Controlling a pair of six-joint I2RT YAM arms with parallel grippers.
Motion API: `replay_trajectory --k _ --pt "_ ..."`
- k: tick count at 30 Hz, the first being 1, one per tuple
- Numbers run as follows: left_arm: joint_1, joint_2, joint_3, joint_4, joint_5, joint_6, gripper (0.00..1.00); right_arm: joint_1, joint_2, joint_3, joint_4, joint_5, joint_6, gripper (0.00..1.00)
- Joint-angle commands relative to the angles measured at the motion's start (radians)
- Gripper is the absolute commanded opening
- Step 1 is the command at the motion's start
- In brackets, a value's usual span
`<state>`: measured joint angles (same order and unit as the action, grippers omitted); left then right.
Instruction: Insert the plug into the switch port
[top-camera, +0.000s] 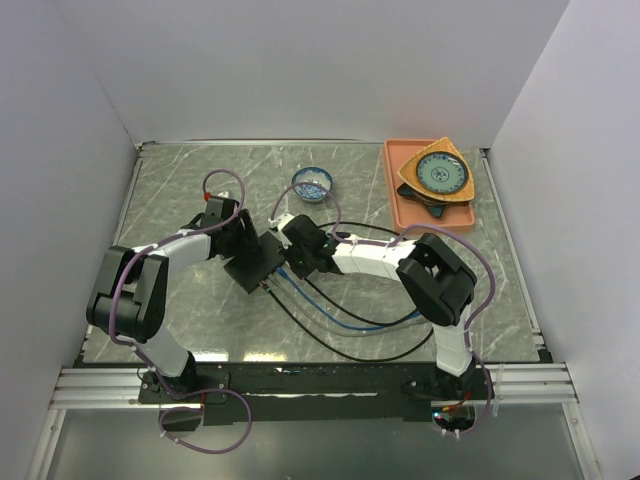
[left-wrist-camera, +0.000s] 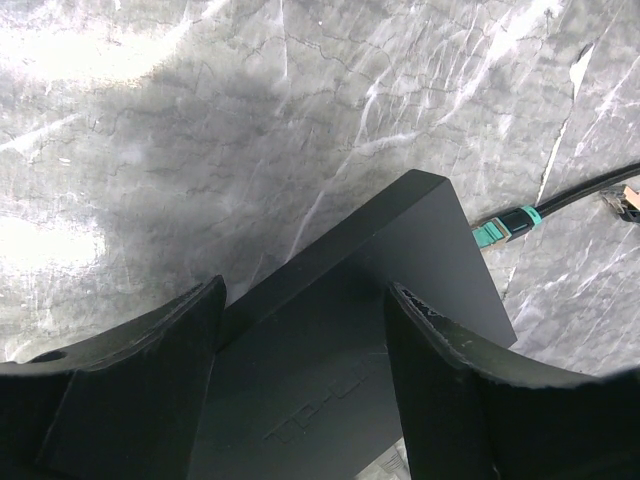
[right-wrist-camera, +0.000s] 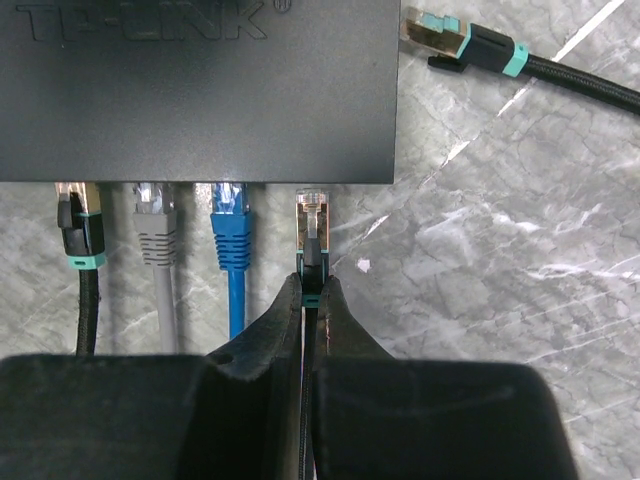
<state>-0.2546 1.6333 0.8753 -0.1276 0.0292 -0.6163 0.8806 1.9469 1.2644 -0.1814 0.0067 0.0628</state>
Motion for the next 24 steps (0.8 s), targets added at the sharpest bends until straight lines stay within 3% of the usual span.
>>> replay_trajectory --k 1,24 --pt "-0.008 -0.039 -0.006 -0.006 0.044 -0.005 0.69 -0.002 0.009 0.061 0.014 0.001 0.014 0.00" --pt "-0.008 -0.040 -0.012 0.011 0.092 0.000 0.70 -0.002 0.053 0.118 0.025 0.003 0.011 0.00"
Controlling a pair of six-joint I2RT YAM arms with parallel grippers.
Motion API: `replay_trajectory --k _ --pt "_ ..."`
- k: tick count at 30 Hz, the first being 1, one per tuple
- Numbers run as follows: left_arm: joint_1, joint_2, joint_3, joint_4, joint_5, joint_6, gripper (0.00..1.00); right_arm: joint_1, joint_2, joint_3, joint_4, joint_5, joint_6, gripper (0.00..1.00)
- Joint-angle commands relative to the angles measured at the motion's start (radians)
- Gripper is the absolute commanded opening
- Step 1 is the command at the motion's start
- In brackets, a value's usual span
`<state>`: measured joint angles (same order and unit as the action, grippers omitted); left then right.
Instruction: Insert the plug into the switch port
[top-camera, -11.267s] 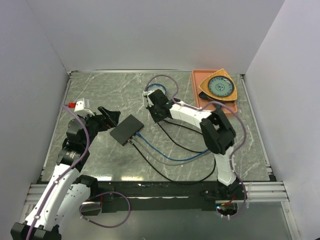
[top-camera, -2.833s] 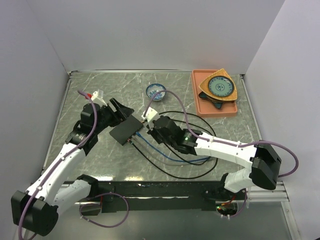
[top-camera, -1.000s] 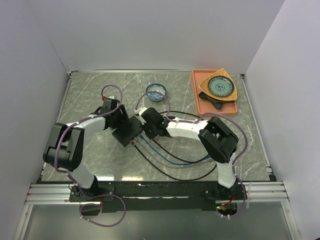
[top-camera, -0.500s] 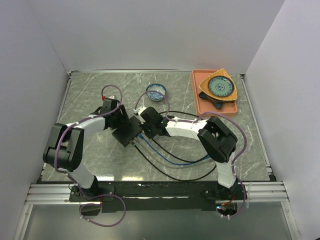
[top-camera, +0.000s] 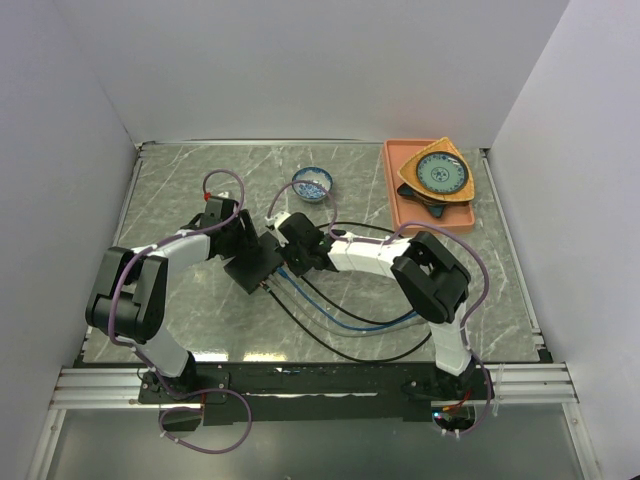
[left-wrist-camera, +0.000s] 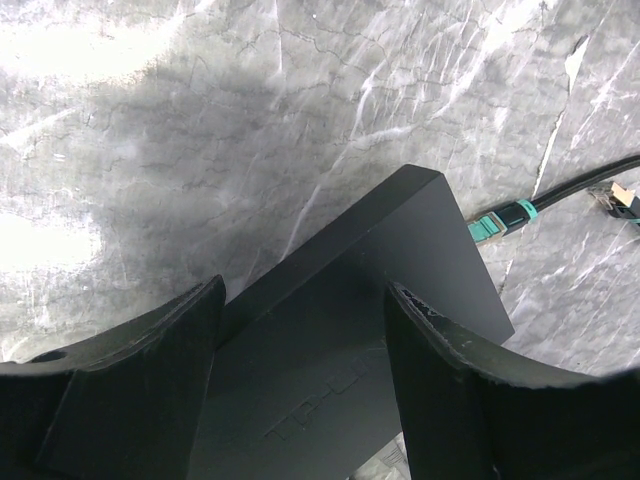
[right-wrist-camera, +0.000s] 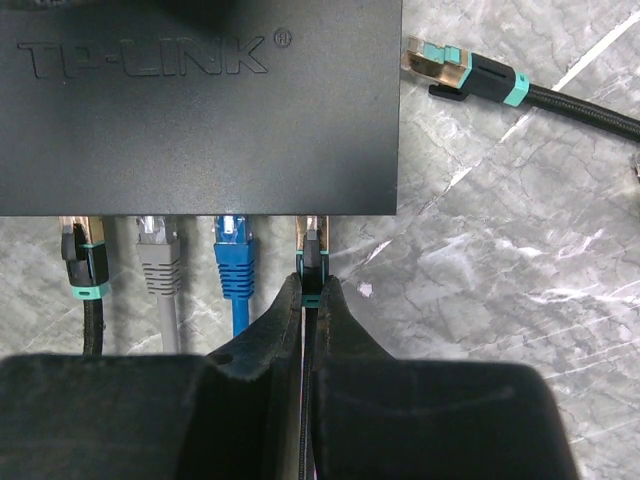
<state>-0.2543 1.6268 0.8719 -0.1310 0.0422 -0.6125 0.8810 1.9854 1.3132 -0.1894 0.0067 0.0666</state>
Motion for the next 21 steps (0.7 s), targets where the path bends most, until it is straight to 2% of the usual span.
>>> replay_trajectory --k 1,21 --pt "-0.008 -0.030 -0.008 0.014 0.087 -0.004 0.69 -0.001 0.021 0.084 0.025 -0.001 0.006 0.00" --pt "-0.008 0.008 -0.024 0.060 0.229 0.060 0.59 -0.002 0.076 0.166 0.030 -0.002 -0.039 0.00"
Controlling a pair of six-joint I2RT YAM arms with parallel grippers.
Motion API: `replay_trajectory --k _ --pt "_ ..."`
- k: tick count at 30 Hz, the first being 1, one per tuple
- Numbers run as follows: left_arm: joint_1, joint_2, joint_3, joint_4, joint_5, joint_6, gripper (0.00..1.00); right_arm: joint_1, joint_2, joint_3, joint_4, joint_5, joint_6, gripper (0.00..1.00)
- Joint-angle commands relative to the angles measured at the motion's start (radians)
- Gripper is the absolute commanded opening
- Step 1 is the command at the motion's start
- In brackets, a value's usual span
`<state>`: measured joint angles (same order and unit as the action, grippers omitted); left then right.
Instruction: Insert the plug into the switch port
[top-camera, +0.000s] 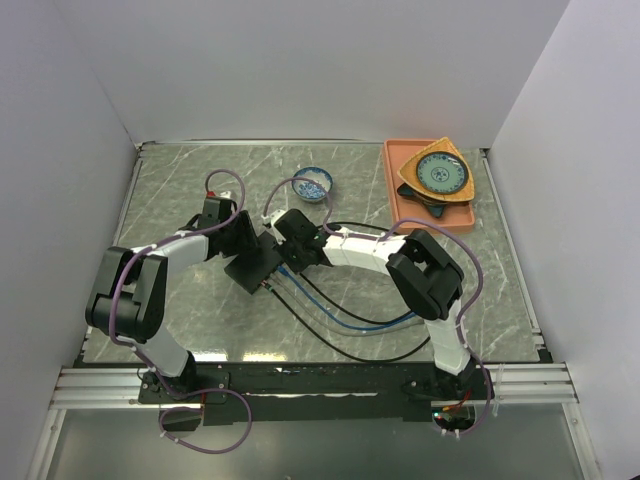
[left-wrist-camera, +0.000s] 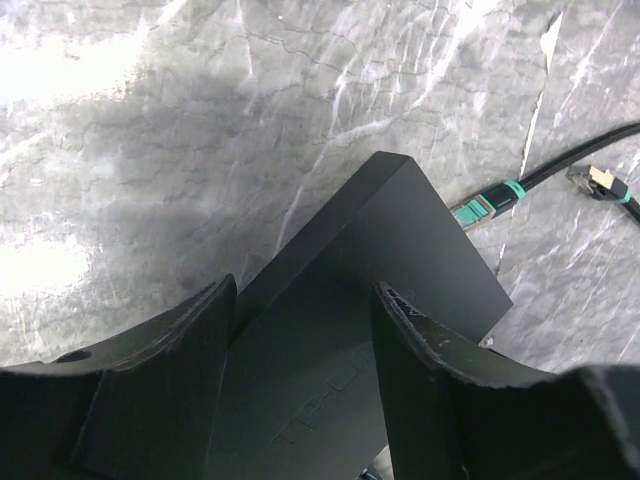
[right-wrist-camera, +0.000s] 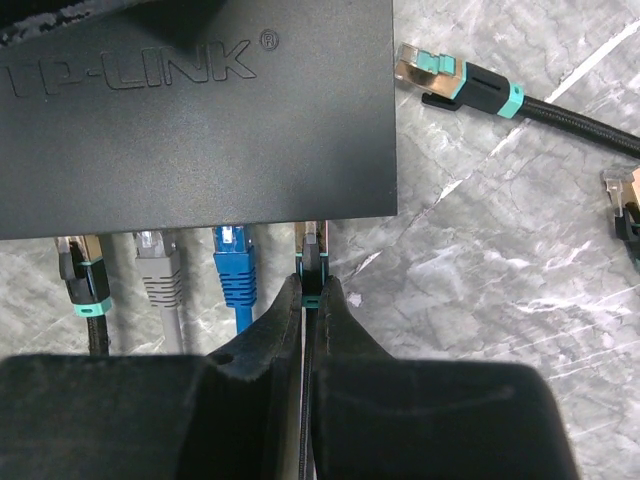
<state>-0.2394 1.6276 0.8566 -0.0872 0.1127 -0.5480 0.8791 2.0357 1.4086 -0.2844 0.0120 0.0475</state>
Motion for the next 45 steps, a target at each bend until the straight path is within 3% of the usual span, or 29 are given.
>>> replay_trajectory --k 1,45 --pt "-0.023 0.011 -0.008 0.018 0.165 -0.001 0.59 -0.002 0.027 0.075 0.123 -0.007 -0.023 0.00" --pt "-0.041 0.049 0.007 0.063 0.271 0.051 0.51 -0.015 0.098 0.254 0.139 -0.227 -0.225 0.00"
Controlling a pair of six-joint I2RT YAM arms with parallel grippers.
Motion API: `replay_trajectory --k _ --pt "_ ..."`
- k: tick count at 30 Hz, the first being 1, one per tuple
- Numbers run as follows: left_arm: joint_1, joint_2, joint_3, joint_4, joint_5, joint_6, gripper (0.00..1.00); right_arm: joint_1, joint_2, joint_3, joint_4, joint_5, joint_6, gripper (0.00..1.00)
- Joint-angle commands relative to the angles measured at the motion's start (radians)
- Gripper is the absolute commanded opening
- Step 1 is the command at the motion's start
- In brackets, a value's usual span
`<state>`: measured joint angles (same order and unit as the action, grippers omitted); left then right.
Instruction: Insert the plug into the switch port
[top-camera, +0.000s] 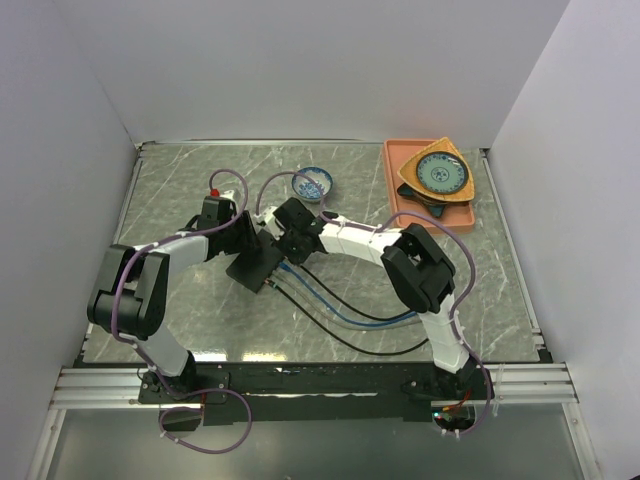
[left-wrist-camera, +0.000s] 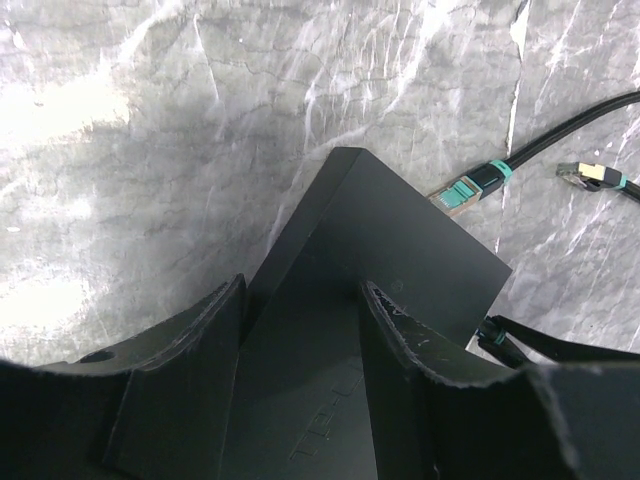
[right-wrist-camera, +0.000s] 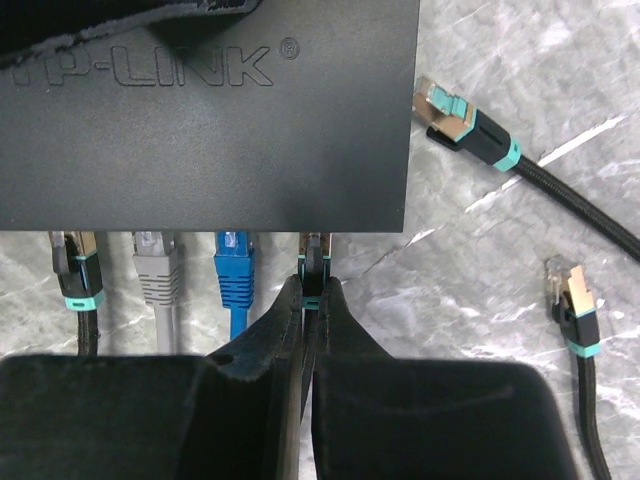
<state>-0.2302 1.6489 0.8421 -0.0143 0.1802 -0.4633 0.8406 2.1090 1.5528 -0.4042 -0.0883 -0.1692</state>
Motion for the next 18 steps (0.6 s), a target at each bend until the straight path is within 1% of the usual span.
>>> replay_trajectory --k 1,9,15,16,18 --pt "-0.052 0.031 0.025 -0.010 0.203 -0.034 0.51 0.023 0.031 0.119 0.258 -0.128 -0.006 0.00" --pt "-0.061 0.029 0.026 -0.012 0.211 -0.028 0.51 0.023 0.039 0.125 0.271 -0.119 0.014 0.00" --pt "-0.061 0.017 0.018 -0.016 0.188 -0.028 0.52 0.023 0.006 0.081 0.265 -0.094 0.019 0.00" --pt "-0.061 0.005 0.014 -0.016 0.170 -0.034 0.54 0.023 -0.003 0.070 0.262 -0.078 0.028 0.06" --pt "-0.061 -0.012 0.011 -0.032 0.145 -0.035 0.56 0.022 -0.023 0.058 0.243 -0.064 0.033 0.10"
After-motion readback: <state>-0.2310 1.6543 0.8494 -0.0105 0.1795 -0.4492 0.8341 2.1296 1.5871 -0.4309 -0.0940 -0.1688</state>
